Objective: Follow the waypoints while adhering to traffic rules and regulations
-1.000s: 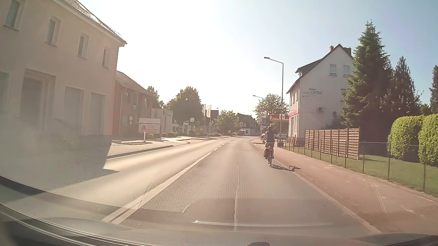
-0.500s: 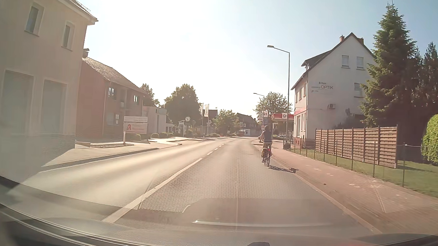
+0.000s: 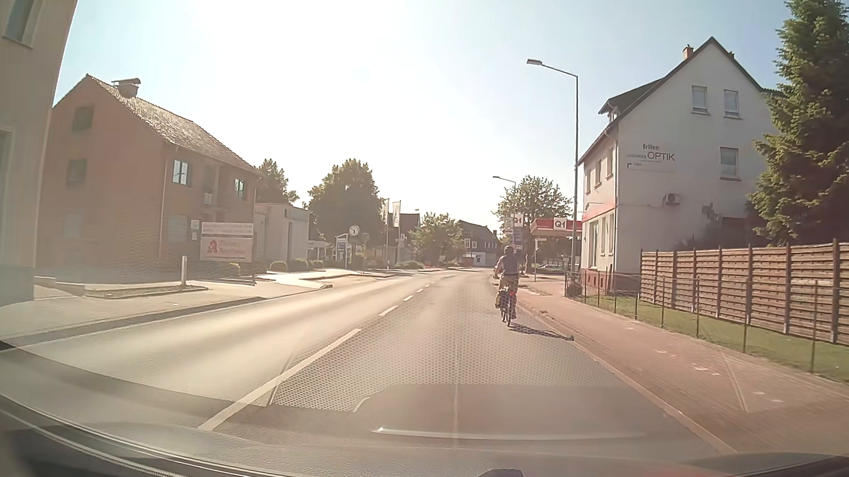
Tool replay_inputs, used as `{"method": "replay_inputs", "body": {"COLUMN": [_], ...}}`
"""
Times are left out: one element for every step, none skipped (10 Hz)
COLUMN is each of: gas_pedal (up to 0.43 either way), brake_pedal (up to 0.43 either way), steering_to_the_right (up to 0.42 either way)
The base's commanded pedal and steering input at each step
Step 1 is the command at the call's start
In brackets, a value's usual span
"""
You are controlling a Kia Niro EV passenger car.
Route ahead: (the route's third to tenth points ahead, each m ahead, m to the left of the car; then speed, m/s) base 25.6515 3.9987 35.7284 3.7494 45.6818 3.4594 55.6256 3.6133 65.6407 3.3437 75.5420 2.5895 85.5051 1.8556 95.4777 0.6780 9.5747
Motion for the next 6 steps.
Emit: {"method": "replay_inputs", "body": {"gas_pedal": [0.067, 0.067, 0.067, 0.067, 0.067, 0.067], "brake_pedal": [0.006, 0.006, 0.006, 0.006, 0.006, 0.006], "steering_to_the_right": [0.003, 0.003, 0.003, 0.003, 0.002, 0.001]}}
